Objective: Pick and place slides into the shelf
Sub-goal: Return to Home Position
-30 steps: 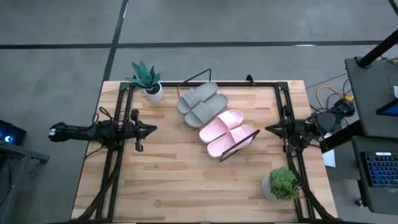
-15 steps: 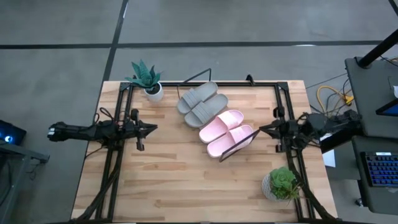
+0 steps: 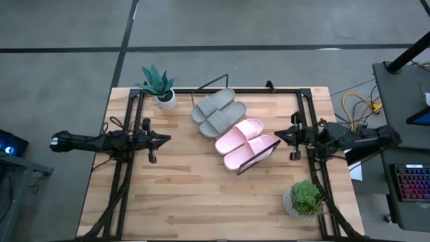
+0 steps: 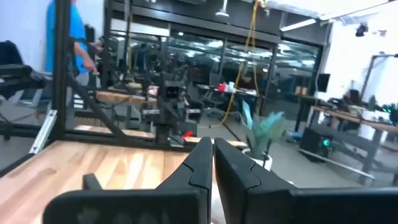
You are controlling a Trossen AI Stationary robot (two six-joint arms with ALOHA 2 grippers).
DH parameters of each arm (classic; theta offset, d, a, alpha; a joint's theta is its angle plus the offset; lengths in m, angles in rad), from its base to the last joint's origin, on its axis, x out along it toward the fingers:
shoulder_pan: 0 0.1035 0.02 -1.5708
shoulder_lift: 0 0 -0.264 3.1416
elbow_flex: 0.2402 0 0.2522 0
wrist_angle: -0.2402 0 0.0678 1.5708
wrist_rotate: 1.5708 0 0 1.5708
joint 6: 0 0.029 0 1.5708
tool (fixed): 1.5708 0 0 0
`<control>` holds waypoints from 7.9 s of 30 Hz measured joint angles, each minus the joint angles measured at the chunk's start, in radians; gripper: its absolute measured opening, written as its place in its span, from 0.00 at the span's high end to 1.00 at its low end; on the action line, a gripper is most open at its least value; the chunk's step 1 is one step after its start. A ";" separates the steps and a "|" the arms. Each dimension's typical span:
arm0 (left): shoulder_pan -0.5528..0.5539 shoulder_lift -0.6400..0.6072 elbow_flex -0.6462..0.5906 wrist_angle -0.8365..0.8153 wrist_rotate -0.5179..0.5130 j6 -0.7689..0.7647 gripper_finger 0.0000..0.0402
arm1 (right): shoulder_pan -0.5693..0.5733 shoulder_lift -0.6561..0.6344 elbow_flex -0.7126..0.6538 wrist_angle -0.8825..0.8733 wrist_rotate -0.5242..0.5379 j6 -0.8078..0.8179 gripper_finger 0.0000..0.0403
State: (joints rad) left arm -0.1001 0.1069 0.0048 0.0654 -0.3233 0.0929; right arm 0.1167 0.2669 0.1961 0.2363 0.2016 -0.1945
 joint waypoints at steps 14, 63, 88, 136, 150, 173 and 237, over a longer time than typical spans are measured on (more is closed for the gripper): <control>0.000 0.015 0.000 0.001 0.000 -0.008 0.97 | 0.001 -0.179 -0.045 -0.235 -0.029 0.101 0.98; 0.000 0.015 0.000 -0.001 0.143 -0.163 0.97 | 0.003 -0.258 -0.173 -0.257 -0.257 0.189 0.98; 0.000 -0.054 0.015 -0.068 0.155 -0.060 0.97 | 0.003 -0.257 -0.173 -0.257 -0.253 0.169 0.98; 0.000 0.017 0.005 0.013 0.155 -0.060 0.97 | 0.003 -0.257 -0.173 -0.257 -0.253 0.168 0.98; 0.000 0.017 0.005 0.013 0.156 -0.060 0.97 | 0.003 -0.257 -0.173 -0.257 -0.253 0.168 0.98; 0.000 0.017 0.004 0.013 0.156 -0.060 0.97 | 0.003 -0.257 -0.173 -0.257 -0.253 0.168 0.98; 0.000 0.017 0.004 0.013 0.156 -0.060 0.97 | 0.003 -0.257 -0.173 -0.257 -0.253 0.168 0.98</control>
State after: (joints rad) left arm -0.1001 0.1238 0.0090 0.0788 -0.1677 0.0334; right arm 0.1197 0.0097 0.0235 -0.0208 -0.0512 -0.0262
